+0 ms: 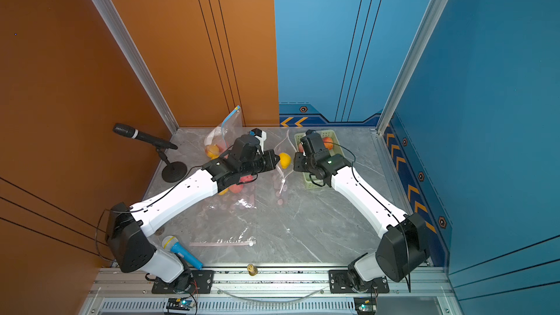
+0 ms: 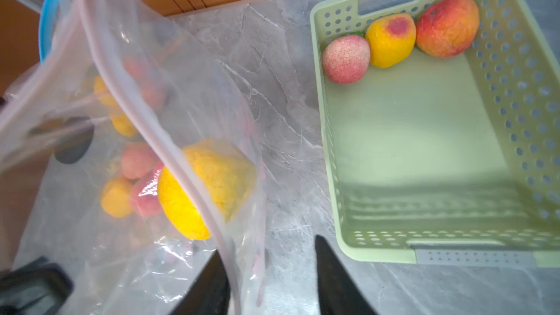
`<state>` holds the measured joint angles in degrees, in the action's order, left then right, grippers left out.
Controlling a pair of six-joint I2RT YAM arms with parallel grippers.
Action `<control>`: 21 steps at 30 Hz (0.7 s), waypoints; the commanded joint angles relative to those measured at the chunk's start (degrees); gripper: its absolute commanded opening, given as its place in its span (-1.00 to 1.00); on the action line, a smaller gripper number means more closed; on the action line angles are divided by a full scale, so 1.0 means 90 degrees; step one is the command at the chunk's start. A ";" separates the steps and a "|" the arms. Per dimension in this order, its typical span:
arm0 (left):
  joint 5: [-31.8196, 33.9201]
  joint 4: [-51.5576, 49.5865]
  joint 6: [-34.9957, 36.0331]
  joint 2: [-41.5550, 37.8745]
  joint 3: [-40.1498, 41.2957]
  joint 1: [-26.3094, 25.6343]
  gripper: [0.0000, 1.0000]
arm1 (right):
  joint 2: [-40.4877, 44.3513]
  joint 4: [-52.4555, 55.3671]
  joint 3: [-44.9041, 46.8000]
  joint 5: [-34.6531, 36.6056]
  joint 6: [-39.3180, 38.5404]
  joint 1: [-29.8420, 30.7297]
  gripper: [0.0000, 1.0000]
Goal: Place the peach in a zip-top bag and seal the zipper
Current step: Adjust the zipper food storage bag at the center of the board.
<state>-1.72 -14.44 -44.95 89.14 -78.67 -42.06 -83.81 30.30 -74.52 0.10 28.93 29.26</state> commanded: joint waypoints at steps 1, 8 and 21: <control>0.0349 -0.0223 0.0221 -0.0205 0.0075 -0.0016 -1.00 | 0.0134 -0.0110 -0.0340 -0.0088 -0.0079 0.0082 -0.76; 0.0815 -0.0610 0.0569 -0.0014 -0.0158 0.0013 -1.00 | 0.0616 0.0285 -0.1136 0.0156 -0.0463 0.0626 -1.00; 0.0816 -0.0601 0.0771 -0.0347 -0.0386 0.0010 -1.00 | 0.0418 0.0558 -0.0808 0.0486 -0.0392 0.0477 -1.00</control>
<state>3.55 -18.61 -40.34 88.90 -79.61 -41.01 -78.19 32.71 -82.61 3.75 25.34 33.95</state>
